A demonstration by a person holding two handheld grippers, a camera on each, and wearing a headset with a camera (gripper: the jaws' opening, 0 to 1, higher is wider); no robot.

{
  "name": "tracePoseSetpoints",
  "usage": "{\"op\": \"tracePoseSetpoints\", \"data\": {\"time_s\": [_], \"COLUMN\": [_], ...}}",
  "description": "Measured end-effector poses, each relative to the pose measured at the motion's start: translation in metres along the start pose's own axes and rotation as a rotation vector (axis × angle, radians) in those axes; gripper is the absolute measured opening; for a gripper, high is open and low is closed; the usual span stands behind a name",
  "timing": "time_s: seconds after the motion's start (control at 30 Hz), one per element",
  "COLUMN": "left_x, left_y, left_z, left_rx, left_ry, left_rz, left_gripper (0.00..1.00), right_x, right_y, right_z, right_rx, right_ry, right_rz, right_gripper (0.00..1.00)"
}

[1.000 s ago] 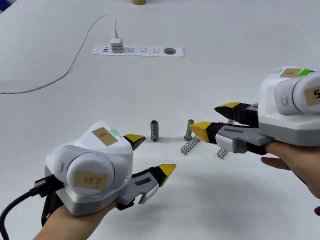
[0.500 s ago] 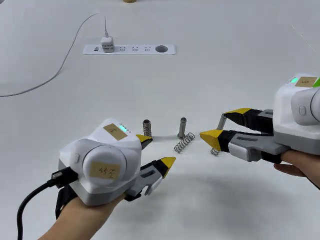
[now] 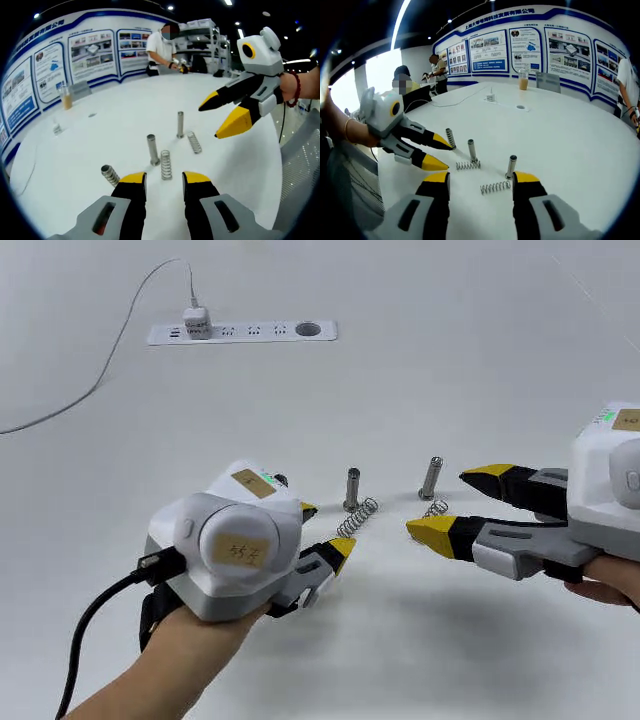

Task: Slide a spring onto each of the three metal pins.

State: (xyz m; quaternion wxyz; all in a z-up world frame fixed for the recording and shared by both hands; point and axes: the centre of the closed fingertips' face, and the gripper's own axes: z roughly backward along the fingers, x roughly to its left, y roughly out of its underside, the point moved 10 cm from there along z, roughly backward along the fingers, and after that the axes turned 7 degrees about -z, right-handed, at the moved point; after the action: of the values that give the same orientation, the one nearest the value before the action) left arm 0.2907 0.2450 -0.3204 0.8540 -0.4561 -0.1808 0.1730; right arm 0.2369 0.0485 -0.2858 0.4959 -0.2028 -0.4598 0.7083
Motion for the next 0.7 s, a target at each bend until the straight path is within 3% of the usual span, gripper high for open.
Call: {"op": "tracePoseSetpoints", "data": {"time_s": [0.4,0.7], "left_x": [-0.002,-0.005], "left_y": [0.004,0.007], "left_z": [-0.02,-0.03], "left_rx": [0.038,0.069], "left_ry": [0.023,0.03], "left_rz": [0.015,0.031], "left_gripper": [0.24,0.19], "right_x": [-0.006,-0.008], "right_y": [0.014,0.015], "right_z": [0.005,0.007], "right_rx": [0.015,0.001], "right_ry": [0.006,0.024], "right_rz": [-0.003,-0.024], "right_gripper": [0.52,0.51]}}
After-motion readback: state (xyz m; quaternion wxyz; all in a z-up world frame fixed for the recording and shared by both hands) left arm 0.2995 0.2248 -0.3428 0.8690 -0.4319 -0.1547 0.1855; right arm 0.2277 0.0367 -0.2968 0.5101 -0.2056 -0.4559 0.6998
